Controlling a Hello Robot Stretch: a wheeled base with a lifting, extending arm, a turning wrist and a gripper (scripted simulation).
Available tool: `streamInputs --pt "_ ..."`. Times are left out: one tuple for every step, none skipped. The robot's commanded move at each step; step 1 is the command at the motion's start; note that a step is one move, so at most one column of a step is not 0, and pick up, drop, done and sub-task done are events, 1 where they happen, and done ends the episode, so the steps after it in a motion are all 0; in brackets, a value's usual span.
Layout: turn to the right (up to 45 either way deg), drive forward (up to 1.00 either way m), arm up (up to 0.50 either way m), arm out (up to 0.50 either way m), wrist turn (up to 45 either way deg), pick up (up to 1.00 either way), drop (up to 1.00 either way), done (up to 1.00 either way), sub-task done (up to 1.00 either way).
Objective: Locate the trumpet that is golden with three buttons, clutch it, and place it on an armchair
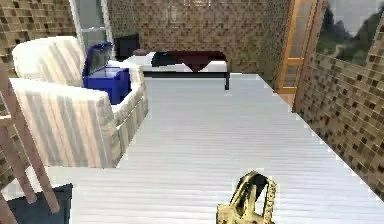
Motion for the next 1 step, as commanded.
streamInputs --pt "0.0 1.00 0.00 0.00 0.0 0.00 0.00 0.00 0.00"
